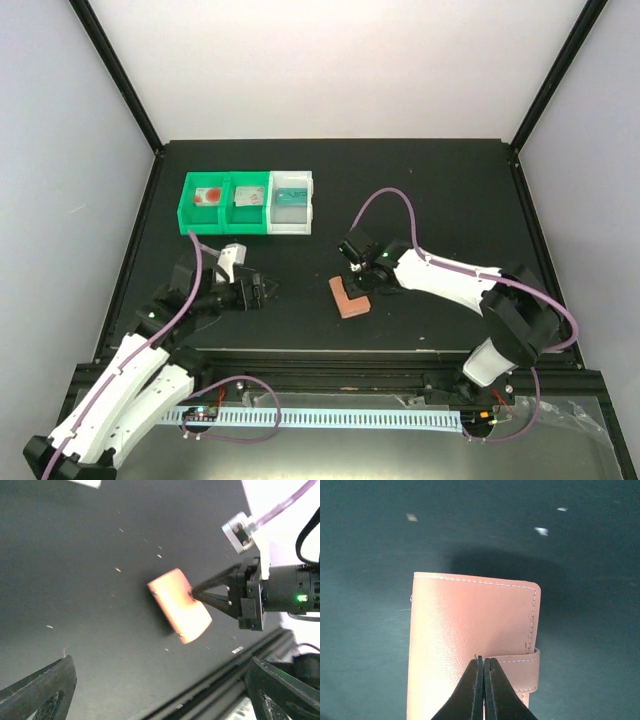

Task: Take the credit cards out of the card holder

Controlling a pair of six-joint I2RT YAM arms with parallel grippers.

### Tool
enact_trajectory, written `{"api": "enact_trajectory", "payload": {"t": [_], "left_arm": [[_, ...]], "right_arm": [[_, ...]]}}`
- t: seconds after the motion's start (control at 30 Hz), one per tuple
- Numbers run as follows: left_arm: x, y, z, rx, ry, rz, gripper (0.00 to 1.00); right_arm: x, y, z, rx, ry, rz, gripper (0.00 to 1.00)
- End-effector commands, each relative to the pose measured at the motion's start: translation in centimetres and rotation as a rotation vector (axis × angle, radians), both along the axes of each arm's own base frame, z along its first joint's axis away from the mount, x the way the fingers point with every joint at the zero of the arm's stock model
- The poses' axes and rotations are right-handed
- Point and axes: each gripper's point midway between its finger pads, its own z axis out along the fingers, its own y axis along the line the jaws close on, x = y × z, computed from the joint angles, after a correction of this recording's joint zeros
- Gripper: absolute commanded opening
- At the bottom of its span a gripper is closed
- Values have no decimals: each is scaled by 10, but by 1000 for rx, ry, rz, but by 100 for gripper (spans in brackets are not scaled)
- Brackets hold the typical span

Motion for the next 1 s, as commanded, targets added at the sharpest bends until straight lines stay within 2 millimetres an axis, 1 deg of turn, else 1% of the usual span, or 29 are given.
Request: {"api": "enact_trajectory", "payload": {"t": [0.0, 0.1, 0.13, 0.2, 0.33, 0.4, 0.47, 0.63, 0.73, 0.83, 0.9, 0.97], "left_arm": [[-7, -36, 9, -224, 62, -133, 94], [-10, -50, 7, -345, 115, -173, 92], [-10, -52, 7, -370, 122, -177, 91], [-8, -53, 6, -393, 128, -169, 89], [-4, -54, 7, -406, 125, -158, 88], [-3, -55, 6, -418, 131, -152, 86], [-2, -55, 2, -425, 146, -140, 82], [0, -58, -1, -453, 169, -139, 67], [1, -58, -1, -453, 170, -135, 56], [2, -57, -6, -445, 180, -126, 45], [2, -57, -8, -445, 187, -125, 36], [2, -58, -11, -444, 192, -128, 22]], "right_arm": [[-6, 53, 50, 272, -12, 86, 1], [-15, 74, 78, 416, -5, 103, 1], [-17, 78, 86, 454, -6, 101, 1], [-19, 85, 102, 532, -19, 97, 1], [-31, 102, 132, 709, 4, 96, 1], [-35, 107, 143, 758, 8, 97, 1], [-38, 110, 152, 783, -2, 102, 1], [-44, 111, 156, 792, -2, 105, 1], [-46, 111, 155, 791, 4, 107, 1], [-46, 112, 151, 779, 10, 113, 1], [-46, 113, 145, 766, 19, 112, 1], [-45, 113, 139, 753, 25, 109, 1]]}}
